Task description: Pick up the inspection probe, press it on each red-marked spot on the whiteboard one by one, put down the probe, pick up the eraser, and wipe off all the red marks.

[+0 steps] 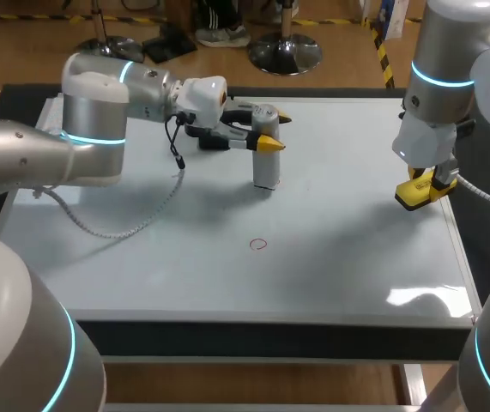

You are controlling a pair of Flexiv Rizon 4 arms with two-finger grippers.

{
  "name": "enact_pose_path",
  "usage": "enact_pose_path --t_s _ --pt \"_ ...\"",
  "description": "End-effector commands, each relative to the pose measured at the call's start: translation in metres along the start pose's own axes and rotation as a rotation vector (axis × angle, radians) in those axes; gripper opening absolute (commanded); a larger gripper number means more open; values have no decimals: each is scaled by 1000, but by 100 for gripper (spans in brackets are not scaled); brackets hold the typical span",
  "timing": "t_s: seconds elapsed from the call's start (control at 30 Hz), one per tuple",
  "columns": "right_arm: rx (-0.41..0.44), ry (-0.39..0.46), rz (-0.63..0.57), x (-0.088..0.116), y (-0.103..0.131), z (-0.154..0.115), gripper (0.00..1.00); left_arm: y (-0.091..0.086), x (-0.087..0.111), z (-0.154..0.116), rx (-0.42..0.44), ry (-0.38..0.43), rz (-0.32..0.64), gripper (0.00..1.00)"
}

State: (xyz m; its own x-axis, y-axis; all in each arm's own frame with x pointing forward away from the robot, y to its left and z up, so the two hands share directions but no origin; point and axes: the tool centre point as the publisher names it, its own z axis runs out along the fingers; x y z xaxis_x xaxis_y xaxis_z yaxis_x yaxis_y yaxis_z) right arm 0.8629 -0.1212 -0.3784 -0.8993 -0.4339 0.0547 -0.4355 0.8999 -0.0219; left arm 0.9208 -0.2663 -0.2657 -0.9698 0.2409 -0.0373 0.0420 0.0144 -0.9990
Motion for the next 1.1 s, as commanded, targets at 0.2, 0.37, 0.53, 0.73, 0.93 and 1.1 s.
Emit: enact_pose_path --t_s 0.2,0.37,0.53,0.73,0.93,1.1 --pt "2 3 -1 -1 -1 0 0 7 -8 4 -2 23 -9 0" --pt "2 3 -1 -1 -1 0 0 10 -11 4 -4 17 -12 0" --pt "2 3 -1 -1 -1 0 0 13 -12 3 -5 16 -16 0" --pt "2 3 -1 -1 -1 0 0 13 -11 1 -8 9 -20 0" --pt "2 3 -1 -1 -1 0 0 14 -11 0 -8 4 -24 0" --pt "2 3 -1 -1 -1 0 0 14 -11 0 -10 0 -27 0"
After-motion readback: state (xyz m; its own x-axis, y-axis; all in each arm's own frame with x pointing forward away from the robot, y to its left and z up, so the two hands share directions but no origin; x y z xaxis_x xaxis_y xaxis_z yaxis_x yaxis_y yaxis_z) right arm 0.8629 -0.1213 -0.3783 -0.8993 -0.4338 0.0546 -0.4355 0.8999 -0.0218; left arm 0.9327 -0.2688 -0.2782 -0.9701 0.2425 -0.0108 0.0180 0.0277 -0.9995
